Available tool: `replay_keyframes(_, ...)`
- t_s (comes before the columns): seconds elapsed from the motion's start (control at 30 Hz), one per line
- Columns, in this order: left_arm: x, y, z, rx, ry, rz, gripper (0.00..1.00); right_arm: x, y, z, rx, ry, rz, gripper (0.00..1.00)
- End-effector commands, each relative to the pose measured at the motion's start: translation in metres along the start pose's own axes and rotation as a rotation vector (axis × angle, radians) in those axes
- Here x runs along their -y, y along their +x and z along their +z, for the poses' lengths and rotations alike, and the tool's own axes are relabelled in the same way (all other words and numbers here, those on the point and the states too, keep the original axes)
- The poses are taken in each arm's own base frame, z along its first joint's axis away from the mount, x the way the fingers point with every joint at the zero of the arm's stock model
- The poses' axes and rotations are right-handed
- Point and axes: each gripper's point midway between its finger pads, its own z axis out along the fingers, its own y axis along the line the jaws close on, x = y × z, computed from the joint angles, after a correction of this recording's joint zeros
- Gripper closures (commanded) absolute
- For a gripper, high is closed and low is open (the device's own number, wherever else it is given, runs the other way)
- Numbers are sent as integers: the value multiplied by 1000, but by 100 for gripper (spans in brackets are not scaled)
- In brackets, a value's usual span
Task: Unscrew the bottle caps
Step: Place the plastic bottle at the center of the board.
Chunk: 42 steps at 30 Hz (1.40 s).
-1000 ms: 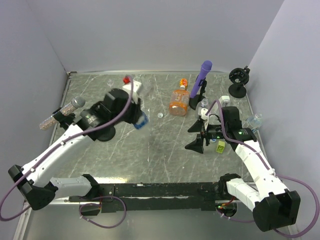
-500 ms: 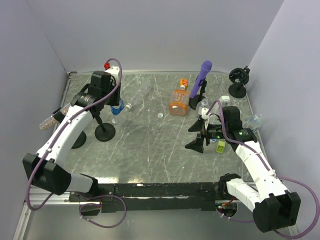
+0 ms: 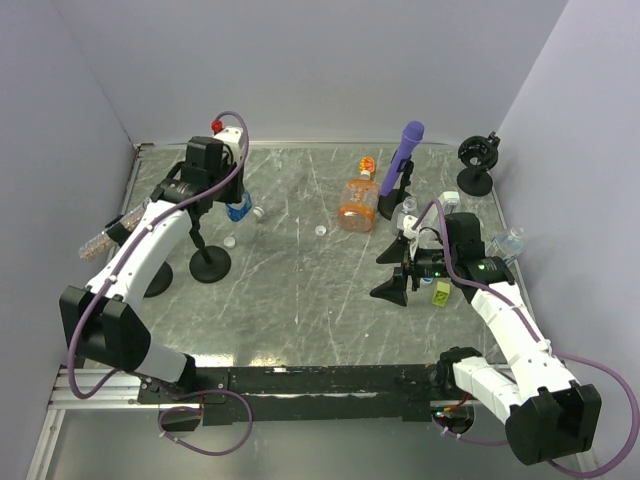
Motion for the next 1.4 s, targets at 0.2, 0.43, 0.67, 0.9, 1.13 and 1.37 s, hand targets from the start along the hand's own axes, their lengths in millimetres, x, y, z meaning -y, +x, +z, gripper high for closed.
replay_keyframes(0.2,-2,-5,17,30,-6,8,96,1,-6,0,24,-1,-33,1)
replay_keyframes(0.43,-4,9,20,4,-14,1,78,1,-5,0,23,-7,-29,1)
replay_keyframes(0.67,-6,7,12,11,-23,-15,51,0,-5,0,23,-10,-28,1)
replay_keyframes(0.9,-9,2,-1,32,-38,-32,33,0,-5,0,24,-14,-27,1)
replay_keyframes(1.13,-6,-24,-24,90,-26,-48,18,-1,-5,1,25,-18,-26,1)
replay_keyframes(1.37,7,-55,-54,158,30,-45,14,-1,-5,0,25,-17,-29,1)
